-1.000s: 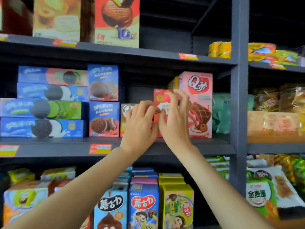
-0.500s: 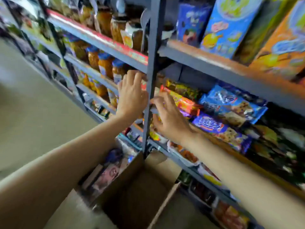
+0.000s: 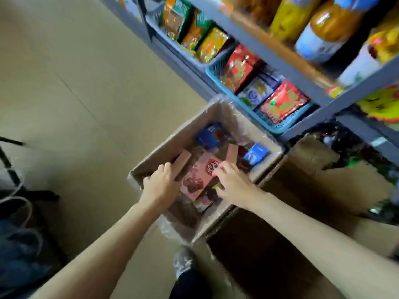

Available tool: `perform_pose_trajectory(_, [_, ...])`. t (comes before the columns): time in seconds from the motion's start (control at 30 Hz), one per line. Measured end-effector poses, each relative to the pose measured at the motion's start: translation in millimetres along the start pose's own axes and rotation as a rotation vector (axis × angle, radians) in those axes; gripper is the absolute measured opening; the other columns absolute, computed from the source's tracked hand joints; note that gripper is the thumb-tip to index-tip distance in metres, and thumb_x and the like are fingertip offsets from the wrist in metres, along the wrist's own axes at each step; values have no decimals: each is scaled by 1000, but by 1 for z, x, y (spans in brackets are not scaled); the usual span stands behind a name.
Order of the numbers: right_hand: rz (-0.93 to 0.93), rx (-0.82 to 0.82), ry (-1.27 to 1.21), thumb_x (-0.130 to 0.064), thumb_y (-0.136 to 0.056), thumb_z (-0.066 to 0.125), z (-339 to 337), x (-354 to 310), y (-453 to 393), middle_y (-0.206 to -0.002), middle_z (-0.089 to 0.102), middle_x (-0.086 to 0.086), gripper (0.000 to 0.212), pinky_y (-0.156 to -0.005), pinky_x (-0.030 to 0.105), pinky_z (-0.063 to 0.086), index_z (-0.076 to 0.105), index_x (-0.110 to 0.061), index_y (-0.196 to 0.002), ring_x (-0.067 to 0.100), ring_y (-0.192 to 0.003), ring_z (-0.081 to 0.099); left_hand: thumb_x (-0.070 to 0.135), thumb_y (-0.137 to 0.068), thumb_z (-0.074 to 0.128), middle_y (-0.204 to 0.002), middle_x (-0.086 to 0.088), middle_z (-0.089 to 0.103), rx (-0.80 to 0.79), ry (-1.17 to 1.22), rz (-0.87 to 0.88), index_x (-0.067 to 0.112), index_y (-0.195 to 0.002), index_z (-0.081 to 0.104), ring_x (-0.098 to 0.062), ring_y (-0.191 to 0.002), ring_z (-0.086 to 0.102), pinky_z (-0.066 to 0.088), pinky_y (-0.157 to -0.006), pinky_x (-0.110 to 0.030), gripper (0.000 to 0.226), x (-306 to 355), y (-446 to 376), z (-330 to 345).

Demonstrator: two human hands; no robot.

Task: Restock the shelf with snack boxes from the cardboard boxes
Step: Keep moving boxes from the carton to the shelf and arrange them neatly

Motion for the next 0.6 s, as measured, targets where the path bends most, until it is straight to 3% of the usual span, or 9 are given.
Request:
perform_pose_trajectory(0.17, [-276,-174,521,-27,-86,63,90,-8,-149,-150,24,14,80,-112,43,24,16,-9,-147,31,-138,24,23,-95,38,-123,-4,45,61,-357,174,15,-129,34,-25,-112,46,33,-90,-36,35,-60,-76,80])
perform_pose_trajectory(0.3, [-349,-331,774,-29,-95,47,181,-3,-224,-158,2,10,71,-115,50,7,3,-21,-151,31,-145,4,16,-96,32,-125,-7,43,122,-529,327,12,-127,32,-28,-114,42,31,-93,-37,32,-73,-112,125])
perform_pose_trajectory(0.43, [-328,-476,949,-36,-97,38,244,18,-226,-157,-9,16,71,-115,58,4,-6,-22,-150,43,-142,-3,15,-94,35,-139,-12,36,37,-508,251,9,-137,26,-33,-123,36,27,-102,-46,44,-83,-131,159])
perform_pose_trajectory(0.5, [-352,-442,1002,-32,-99,34,255,17,-220,-156,-8,22,67,-114,60,7,-8,-20,-150,49,-140,0,15,-95,34,-141,-12,34,34,-455,223,8,-139,25,-34,-125,36,27,-103,-49,45,-84,-135,164])
perform_pose_trajectory(0.6, [-370,-408,933,-28,-97,41,238,3,-220,-156,-2,22,71,-113,58,13,-5,-16,-150,48,-140,7,17,-95,38,-134,-9,39,103,-384,234,9,-134,30,-30,-120,41,33,-93,-40,41,-82,-132,154])
Point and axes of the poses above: each hand's wrist, its own y-axis away from the middle knuckle, its own z-axis out of the palm, x = y × z, the point moved 3 cm from there along -y, towards the middle knuckle
